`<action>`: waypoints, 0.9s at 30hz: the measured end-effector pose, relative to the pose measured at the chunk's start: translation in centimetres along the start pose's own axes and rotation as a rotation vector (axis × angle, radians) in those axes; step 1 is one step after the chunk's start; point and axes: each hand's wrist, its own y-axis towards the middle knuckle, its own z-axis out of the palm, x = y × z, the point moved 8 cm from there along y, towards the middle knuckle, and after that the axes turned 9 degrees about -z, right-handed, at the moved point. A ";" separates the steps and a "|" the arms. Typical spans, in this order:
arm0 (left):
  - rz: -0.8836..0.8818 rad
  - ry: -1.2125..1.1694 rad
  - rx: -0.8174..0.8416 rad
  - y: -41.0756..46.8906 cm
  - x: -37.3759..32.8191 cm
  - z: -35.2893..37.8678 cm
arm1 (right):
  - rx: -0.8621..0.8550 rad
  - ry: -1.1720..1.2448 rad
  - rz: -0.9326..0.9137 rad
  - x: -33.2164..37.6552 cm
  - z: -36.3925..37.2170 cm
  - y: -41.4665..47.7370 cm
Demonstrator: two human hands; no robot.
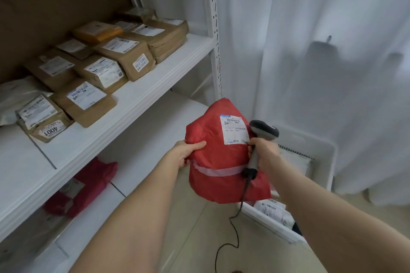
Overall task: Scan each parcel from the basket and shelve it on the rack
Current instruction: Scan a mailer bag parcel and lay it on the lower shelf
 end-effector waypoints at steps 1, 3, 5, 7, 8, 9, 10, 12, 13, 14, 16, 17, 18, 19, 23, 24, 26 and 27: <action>0.024 -0.033 -0.032 0.3 0.5 -0.6 | 0.020 -0.006 0.013 -0.8 0.6 0.1; 0.038 -0.075 -0.078 0.7 1.7 -2.0 | 0.045 -0.024 0.016 -2.1 1.8 0.3; -0.005 -0.084 -0.059 0.9 3.5 -3.4 | 0.055 -0.035 -0.010 -3.0 3.0 0.7; -0.036 -0.110 -0.048 1.6 5.3 -5.0 | 0.087 -0.064 -0.013 -4.0 4.7 1.0; -0.021 -0.151 -0.072 2.2 5.7 -6.1 | 0.119 -0.069 -0.008 -4.6 5.9 1.0; 0.006 -0.208 -0.112 2.7 6.1 -7.3 | 0.157 -0.061 -0.001 -5.3 7.2 1.0; 0.034 -0.268 -0.162 3.2 6.3 -8.5 | 0.196 -0.051 0.008 -6.1 8.7 1.0; 0.075 -0.363 -0.242 4.4 6.4 -10.7 | 0.254 -0.045 0.026 -7.5 11.7 0.9; 0.091 -0.405 -0.266 5.0 6.5 -11.8 | 0.274 -0.053 0.030 -8.3 13.0 1.0; 0.108 -0.438 -0.283 5.8 6.4 -13.0 | 0.289 -0.071 0.027 -8.9 14.3 1.1; 0.131 -0.474 -0.322 7.5 6.4 -15.3 | 0.296 -0.133 0.003 -10.3 16.6 1.8; 0.138 -0.486 -0.342 8.6 6.4 -16.6 | 0.295 -0.164 -0.008 -11.0 17.8 2.3; 0.143 -0.500 -0.365 9.9 6.4 -17.9 | 0.298 -0.182 -0.012 -11.7 19.2 2.6; 0.148 -0.513 -0.392 11.1 6.4 -19.3 | 0.308 -0.183 -0.004 -12.5 20.6 2.9; 0.194 -0.442 -0.515 16.7 5.8 -25.0 | 0.349 -0.131 0.005 -16.0 27.3 4.7; 0.202 -0.420 -0.546 18.1 5.6 -26.3 | 0.375 -0.133 0.001 -17.0 29.0 5.2; 0.228 -0.383 -0.604 20.9 5.5 -29.1 | 0.419 -0.140 0.007 -19.0 32.0 6.3; 0.235 -0.351 -0.637 22.3 5.2 -30.4 | 0.430 -0.132 0.015 -20.0 33.3 7.0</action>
